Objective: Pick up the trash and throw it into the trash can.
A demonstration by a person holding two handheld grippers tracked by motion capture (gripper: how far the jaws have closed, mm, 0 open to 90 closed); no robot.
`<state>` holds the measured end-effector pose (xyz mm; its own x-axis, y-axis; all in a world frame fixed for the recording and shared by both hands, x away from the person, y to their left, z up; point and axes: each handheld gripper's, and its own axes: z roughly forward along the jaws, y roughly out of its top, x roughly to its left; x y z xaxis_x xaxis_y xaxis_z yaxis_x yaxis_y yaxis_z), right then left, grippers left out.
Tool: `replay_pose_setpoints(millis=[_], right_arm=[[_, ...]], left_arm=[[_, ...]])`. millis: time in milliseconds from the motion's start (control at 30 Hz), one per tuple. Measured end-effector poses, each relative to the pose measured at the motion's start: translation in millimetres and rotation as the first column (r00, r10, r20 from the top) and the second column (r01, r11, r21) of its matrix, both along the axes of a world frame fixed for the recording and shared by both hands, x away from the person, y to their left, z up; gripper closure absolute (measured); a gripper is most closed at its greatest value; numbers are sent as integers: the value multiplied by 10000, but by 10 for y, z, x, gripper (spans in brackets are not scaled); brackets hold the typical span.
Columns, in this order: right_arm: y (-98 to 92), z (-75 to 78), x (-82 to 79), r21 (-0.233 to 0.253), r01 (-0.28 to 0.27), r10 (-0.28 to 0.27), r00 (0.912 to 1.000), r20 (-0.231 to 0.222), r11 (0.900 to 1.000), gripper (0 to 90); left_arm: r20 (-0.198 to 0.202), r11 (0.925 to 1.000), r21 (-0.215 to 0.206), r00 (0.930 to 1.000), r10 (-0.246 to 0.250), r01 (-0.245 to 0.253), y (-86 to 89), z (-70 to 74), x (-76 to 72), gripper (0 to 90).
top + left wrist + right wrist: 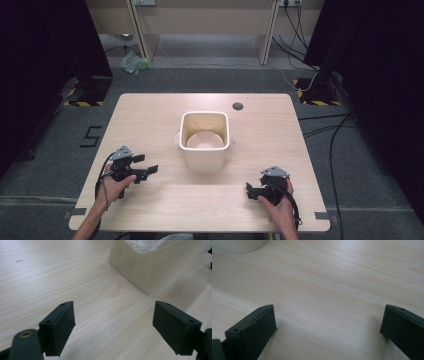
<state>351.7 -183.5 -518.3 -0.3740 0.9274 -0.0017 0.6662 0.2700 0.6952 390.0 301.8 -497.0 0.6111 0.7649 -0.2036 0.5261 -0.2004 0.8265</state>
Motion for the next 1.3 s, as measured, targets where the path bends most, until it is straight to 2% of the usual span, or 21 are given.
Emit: replay_pose_setpoints(millis=[367,633,900,1067,1233,1300], right_arm=[[0,0,0,-2,-2,2,10000,2,10000,1],[0,0,0,-1,-1,1,10000,1,10000,1],[0,0,0,-3,-2,2,10000,1,10000,1],[0,0,0,4,5,-5,10000,0,10000,1],[0,0,0,-4,-1,1,10000,0,10000,1],[0,0,0,-2,-2,2,10000,2,10000,1]], left_arm=[[37,9993,370,10000,-52,51,-15,-57,-87,171],[-65,9990,424,9999,-111,114,-5,-106,-177,171],[-242,9973,708,9996,-177,194,14,-153,-244,171],[-264,9971,746,9995,-144,163,22,-168,-276,171],[-264,9941,1085,9996,-53,81,26,-210,-293,171],[-382,9935,1141,9993,16,27,34,-238,-290,171]])
